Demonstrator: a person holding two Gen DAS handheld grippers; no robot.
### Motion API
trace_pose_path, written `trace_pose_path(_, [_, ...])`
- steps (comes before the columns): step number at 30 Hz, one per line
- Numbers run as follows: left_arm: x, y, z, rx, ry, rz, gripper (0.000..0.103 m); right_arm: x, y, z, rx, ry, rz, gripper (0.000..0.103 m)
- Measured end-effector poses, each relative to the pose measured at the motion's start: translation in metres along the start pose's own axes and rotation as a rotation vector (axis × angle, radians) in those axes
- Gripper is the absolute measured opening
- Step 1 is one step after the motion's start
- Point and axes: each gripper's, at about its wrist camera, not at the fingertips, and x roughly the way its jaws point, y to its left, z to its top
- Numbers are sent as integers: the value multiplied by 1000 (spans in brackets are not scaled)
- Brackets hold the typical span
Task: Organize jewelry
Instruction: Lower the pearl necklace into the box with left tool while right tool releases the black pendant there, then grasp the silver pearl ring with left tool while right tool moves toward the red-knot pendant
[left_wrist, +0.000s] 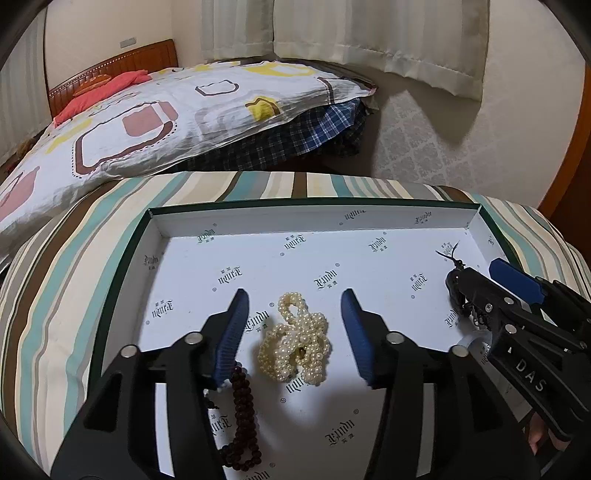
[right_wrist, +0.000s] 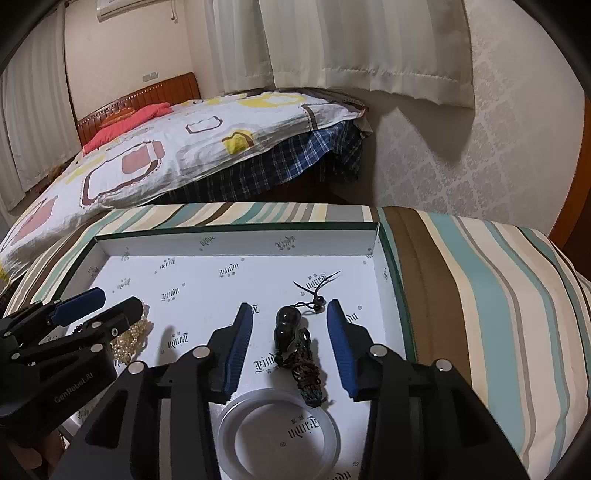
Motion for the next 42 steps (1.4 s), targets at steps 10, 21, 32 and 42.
trace_pose_path(10, [-9,-6,0,20,-34,2,78,-9,-1,-1,-1,-37,-3,58])
trace_pose_path(21, [-34,-7,-3,37,-95,1,84,-38,-5,-3,7,-106,-13,65])
trace_pose_path(32, [-90,12,-16,-25,-208,-11,85,-81,1,-13,3,-173,-17,66])
trace_pose_path(42, [-140,39,-54,-73,-271,14,85,-120,15,-49,-1,-201,-18,66])
